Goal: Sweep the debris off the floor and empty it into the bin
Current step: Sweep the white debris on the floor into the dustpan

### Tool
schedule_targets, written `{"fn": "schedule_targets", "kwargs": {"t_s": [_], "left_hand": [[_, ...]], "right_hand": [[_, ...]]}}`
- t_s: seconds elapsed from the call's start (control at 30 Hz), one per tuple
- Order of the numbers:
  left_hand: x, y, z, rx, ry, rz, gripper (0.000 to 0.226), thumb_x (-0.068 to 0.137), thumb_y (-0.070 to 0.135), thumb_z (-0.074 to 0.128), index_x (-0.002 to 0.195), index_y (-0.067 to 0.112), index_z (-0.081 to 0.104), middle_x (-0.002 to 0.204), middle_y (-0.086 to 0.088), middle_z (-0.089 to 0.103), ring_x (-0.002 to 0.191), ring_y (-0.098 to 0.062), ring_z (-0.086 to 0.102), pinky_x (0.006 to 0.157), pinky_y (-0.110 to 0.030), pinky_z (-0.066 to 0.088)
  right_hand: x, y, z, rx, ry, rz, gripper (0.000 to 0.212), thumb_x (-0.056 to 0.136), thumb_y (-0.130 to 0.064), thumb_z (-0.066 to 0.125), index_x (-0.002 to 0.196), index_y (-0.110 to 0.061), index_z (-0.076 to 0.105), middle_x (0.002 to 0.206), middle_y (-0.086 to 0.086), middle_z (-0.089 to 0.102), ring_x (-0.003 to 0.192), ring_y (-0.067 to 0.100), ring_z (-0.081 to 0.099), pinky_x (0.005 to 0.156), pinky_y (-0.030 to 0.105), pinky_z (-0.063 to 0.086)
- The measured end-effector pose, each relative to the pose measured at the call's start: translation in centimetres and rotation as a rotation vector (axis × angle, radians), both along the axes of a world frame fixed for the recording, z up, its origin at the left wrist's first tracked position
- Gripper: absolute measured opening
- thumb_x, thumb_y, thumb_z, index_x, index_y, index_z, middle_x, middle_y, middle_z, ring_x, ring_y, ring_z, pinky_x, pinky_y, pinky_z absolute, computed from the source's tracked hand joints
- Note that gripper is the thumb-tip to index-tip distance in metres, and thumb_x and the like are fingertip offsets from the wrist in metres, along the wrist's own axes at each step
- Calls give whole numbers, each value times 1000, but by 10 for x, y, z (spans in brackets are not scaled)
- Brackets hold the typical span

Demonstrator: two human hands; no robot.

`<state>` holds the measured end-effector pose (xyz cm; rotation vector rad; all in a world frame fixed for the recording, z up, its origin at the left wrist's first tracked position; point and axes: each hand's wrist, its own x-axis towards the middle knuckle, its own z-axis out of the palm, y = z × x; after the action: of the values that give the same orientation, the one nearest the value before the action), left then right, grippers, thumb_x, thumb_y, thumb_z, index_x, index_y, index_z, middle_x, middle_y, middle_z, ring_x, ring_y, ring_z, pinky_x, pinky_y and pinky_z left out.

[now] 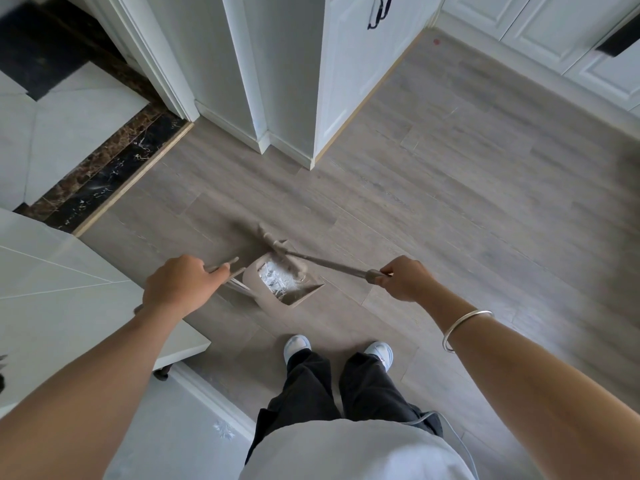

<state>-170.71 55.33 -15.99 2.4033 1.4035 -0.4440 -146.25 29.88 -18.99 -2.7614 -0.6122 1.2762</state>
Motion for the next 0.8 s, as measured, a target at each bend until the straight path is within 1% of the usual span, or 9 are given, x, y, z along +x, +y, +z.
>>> {"fn": "schedule_targets", "kwargs": {"t_s": [0.1, 0.2, 0.33, 0.43, 0.57, 0.7, 0.8], "left_hand": [[1, 1, 0, -3, 7, 7, 54, 89, 53, 54, 62, 6, 59, 60, -6, 56, 55, -21, 48, 54, -29, 34], [2, 3, 3, 15, -3, 0, 55, 89, 54, 54, 61, 7, 59, 59, -5, 55, 55, -23, 50, 54, -29, 35], [5, 9, 12, 27, -34, -12, 54, 88, 54, 54, 58, 9, 56, 62, -6, 57, 61, -28, 54, 56, -30, 37], [12, 15, 19, 40, -48, -30, 54, 88, 56, 54, 59, 10, 57, 63, -7, 58, 64, -30, 55, 58, -31, 39], [26, 18, 28, 58, -83, -72, 56, 87, 56, 55, 58, 9, 57, 60, -6, 58, 59, -27, 55, 55, -29, 38], [52, 18, 40, 53, -131, -138, 54, 87, 56, 55, 58, 11, 57, 61, -5, 58, 61, -28, 56, 55, -29, 38], [77, 12, 50, 46, -163, -192, 54, 87, 57, 55, 59, 12, 57, 64, -5, 60, 67, -31, 59, 59, -31, 43]], "right_hand": [[11, 0, 10, 38, -7, 10, 33, 93, -43, 56, 102, -17, 75, 69, 3, 59, 62, 18, 50, 58, 29, 38], [19, 1, 17, 58, -38, 29, 36, 92, -47, 57, 103, -18, 75, 72, 3, 62, 63, 18, 51, 59, 30, 39], [28, -1, 22, 61, -93, -21, 39, 90, -49, 59, 101, -15, 75, 70, 2, 61, 60, 18, 50, 56, 29, 38], [35, -6, 27, 45, -119, -93, 43, 88, -52, 61, 93, -11, 74, 63, 1, 55, 54, 18, 46, 49, 26, 33], [45, -17, 34, 28, -169, -183, 46, 87, -52, 63, 85, -7, 69, 61, 2, 52, 55, 20, 47, 47, 24, 31], [53, -34, 45, -3, -226, -254, 41, 88, -50, 62, 77, -10, 59, 58, 2, 47, 58, 23, 47, 44, 24, 29], [56, -51, 56, -6, -233, -318, 41, 86, -50, 63, 77, -10, 61, 60, 4, 51, 57, 24, 50, 45, 23, 32]]}}
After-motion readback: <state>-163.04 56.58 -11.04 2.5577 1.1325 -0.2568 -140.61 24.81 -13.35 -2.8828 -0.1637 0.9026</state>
